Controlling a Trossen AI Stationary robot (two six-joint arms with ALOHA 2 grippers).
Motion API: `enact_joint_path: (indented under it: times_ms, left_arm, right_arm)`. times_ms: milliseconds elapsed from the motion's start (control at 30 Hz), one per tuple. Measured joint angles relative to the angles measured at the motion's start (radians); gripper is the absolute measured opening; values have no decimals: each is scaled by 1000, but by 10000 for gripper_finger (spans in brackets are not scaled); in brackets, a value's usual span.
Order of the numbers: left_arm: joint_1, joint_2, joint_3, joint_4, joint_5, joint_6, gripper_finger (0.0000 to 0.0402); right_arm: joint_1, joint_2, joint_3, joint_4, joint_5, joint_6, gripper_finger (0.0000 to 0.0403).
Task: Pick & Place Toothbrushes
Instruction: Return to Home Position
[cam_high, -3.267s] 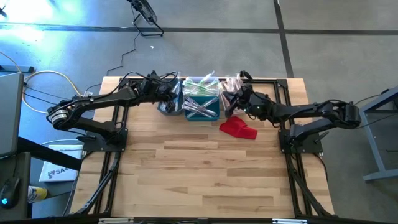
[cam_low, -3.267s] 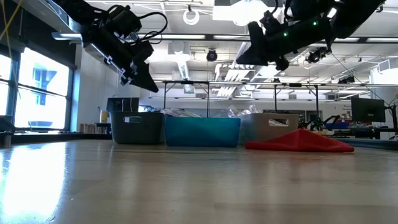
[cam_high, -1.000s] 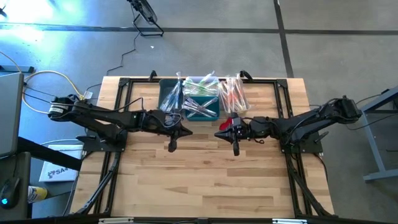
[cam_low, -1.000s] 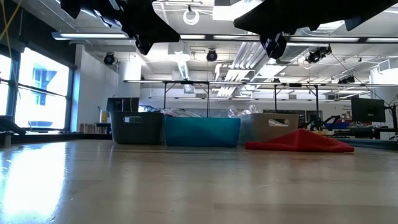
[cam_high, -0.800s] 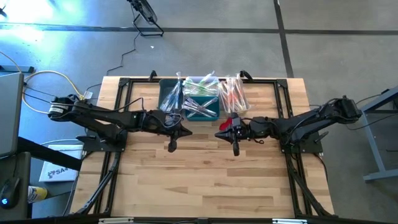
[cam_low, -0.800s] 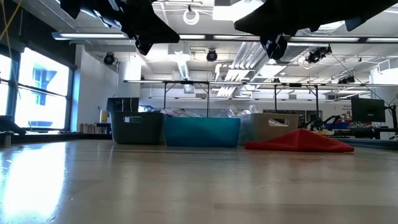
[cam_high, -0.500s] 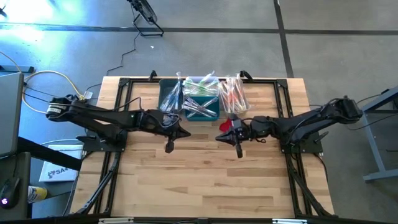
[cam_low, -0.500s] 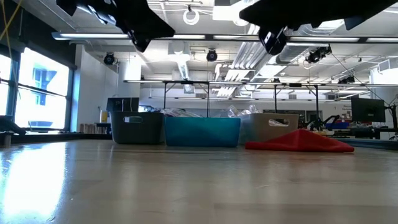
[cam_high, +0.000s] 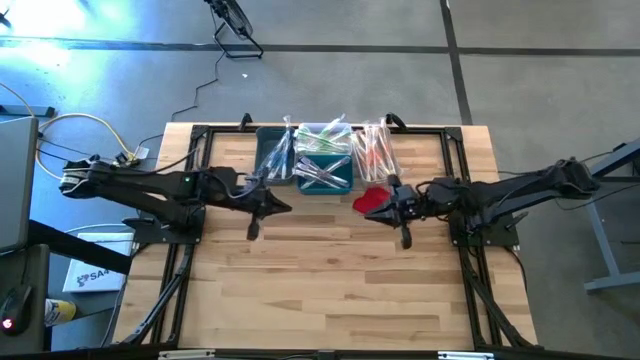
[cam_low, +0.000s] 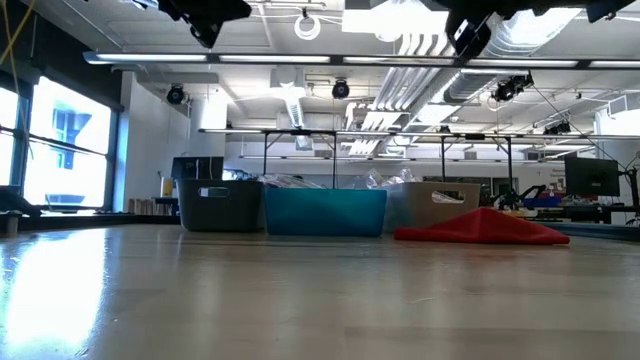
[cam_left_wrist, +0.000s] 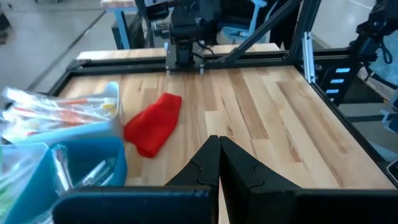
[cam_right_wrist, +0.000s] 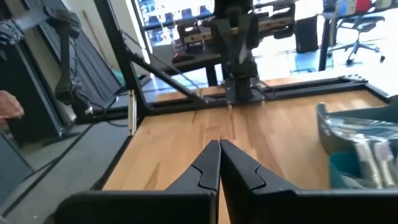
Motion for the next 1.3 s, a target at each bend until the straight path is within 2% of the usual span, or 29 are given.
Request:
enact_joint_path:
  times_ms: [200,600,967,1300]
  left_arm:
    - [0,-108,0,-71,2,24,0]
    - [0,-383,0,-321,2,53,0]
    - [0,-547,-1,-437,-8,63,0]
    - [0,-653,-1,-484,-10,83,0]
  right_arm:
    - [0,-121,0,-93,12,-8,2]
    - [0,-368,0,-295,12,-6,3]
    - [0,-595,1,-437,22,-22,3]
    - [0,-710,1,-526,34,-17,3]
